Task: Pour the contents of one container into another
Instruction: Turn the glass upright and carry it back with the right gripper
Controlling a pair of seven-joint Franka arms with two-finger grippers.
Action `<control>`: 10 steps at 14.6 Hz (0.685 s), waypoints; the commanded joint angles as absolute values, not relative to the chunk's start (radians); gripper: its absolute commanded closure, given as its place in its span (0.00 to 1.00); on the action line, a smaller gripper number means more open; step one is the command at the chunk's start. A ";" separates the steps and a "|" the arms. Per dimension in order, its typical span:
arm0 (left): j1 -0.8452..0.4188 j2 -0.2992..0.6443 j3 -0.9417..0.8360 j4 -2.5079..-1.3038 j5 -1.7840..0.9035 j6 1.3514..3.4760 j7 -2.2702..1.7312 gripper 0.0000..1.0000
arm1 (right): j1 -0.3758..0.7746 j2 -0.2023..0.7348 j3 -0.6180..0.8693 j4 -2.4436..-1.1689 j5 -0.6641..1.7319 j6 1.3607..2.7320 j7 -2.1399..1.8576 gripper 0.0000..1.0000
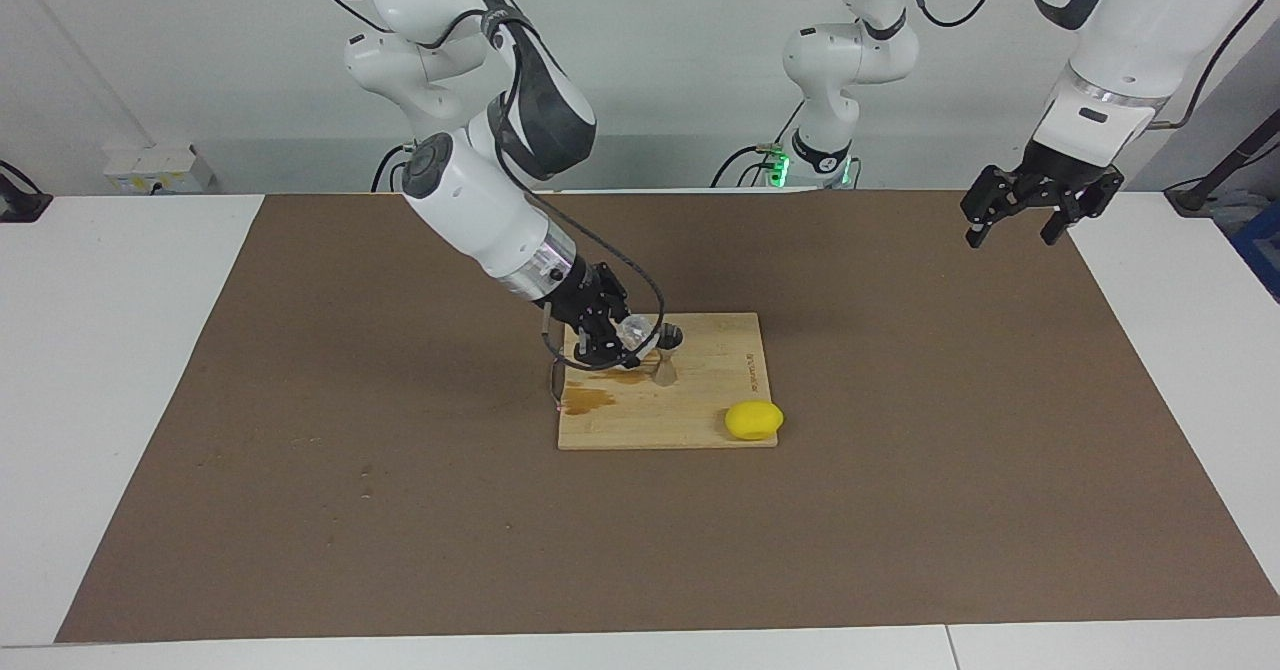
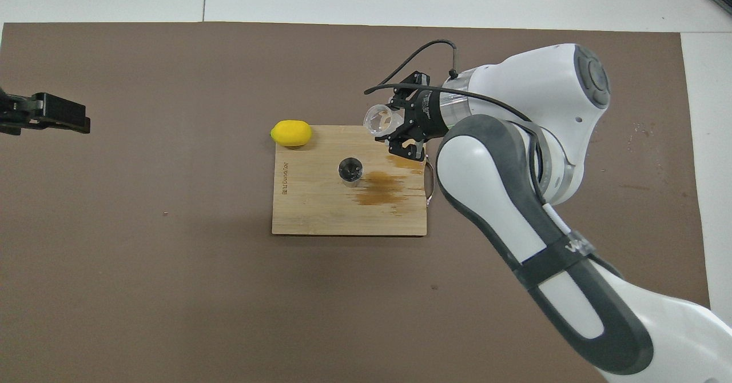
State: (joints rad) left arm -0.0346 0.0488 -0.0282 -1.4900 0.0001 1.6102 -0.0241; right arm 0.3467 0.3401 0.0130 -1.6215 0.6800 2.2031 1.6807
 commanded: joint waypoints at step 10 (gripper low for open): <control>-0.026 0.012 -0.026 -1.542 0.055 1.664 -0.041 0.00 | 0.003 0.255 0.028 -1.759 0.957 1.944 1.230 1.00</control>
